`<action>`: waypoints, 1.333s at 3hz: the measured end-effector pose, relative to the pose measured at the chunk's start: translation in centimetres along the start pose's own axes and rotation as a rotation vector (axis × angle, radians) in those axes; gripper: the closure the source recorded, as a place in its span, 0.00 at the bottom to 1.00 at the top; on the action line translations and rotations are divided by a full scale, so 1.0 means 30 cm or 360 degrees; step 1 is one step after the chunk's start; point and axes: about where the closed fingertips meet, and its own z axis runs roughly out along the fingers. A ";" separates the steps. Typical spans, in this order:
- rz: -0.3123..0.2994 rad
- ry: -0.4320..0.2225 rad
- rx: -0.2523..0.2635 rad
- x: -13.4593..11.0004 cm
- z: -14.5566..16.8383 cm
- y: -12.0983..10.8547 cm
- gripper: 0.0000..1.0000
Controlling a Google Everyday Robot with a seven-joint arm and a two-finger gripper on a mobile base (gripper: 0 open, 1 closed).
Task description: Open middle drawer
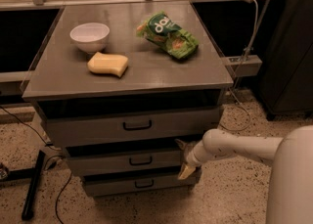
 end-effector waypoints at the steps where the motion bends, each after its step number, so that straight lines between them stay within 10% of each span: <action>1: 0.0000 0.0000 0.0000 0.000 0.000 0.000 0.42; 4: 0.0022 -0.0006 0.0054 -0.032 -0.080 -0.016 1.00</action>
Offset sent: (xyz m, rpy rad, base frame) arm 0.0066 0.0073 0.0025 0.0074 0.0035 0.0226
